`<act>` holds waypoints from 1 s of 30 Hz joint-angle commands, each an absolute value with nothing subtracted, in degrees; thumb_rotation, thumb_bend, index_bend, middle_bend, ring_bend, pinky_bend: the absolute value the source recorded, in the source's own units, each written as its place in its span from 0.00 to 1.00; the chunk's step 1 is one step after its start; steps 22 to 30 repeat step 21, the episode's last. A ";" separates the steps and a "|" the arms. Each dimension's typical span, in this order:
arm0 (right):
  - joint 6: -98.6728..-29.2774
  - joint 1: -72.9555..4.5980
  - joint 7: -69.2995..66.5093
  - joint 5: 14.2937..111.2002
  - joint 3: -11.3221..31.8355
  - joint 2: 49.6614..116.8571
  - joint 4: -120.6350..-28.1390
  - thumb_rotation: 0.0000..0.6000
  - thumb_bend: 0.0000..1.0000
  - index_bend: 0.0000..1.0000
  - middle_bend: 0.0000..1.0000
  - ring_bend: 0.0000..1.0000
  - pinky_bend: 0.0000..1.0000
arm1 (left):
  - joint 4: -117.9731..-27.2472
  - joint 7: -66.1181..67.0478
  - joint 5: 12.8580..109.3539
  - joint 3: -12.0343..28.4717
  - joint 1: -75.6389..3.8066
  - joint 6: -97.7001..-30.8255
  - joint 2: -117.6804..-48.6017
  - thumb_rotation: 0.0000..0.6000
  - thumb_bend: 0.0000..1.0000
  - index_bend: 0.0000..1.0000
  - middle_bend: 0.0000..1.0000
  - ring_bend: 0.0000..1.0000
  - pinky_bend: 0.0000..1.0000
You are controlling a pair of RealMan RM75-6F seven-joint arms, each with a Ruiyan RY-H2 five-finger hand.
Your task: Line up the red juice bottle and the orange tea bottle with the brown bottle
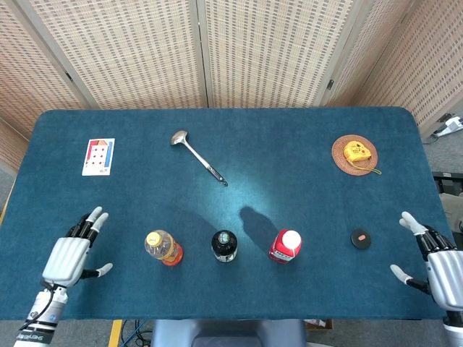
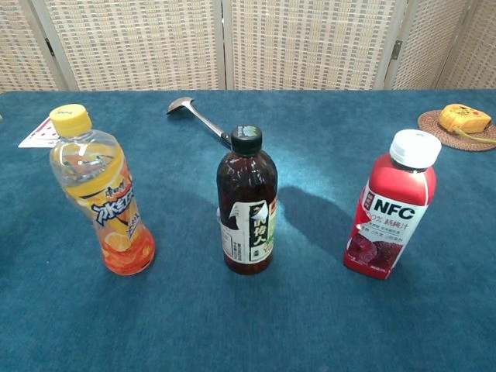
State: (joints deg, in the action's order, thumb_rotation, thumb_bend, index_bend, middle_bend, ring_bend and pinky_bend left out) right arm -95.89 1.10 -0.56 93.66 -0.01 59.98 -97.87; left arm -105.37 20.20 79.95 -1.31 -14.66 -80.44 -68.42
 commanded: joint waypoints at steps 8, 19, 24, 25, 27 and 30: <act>-94.00 2.32 2.07 87.62 1.93 57.65 -101.27 1.00 0.03 0.12 0.26 0.22 0.40 | -100.21 26.39 84.75 -4.43 -8.69 -87.31 -68.79 1.00 0.04 0.05 0.00 0.03 0.21; -94.75 3.35 2.04 88.05 1.90 57.72 -100.46 1.00 0.03 0.12 0.26 0.22 0.40 | -99.62 23.78 83.92 -4.12 -7.15 -85.80 -68.55 1.00 0.04 0.07 0.00 0.03 0.21; -94.84 3.35 1.50 88.14 2.07 57.72 -100.26 1.00 0.04 0.12 0.26 0.22 0.40 | -99.39 23.77 84.17 -4.09 -7.11 -85.56 -68.62 1.00 0.04 0.08 0.00 0.03 0.21; -94.84 3.35 1.50 88.14 2.07 57.72 -100.26 1.00 0.04 0.12 0.26 0.22 0.40 | -99.39 23.77 84.17 -4.09 -7.11 -85.56 -68.62 1.00 0.04 0.08 0.00 0.03 0.21; -94.84 3.35 1.50 88.14 2.07 57.72 -100.26 1.00 0.04 0.12 0.26 0.22 0.40 | -99.39 23.77 84.17 -4.09 -7.11 -85.56 -68.62 1.00 0.04 0.08 0.00 0.03 0.21; -94.84 3.35 1.50 88.14 2.07 57.72 -100.26 1.00 0.04 0.12 0.26 0.22 0.40 | -99.39 23.77 84.17 -4.09 -7.11 -85.56 -68.62 1.00 0.04 0.08 0.00 0.03 0.21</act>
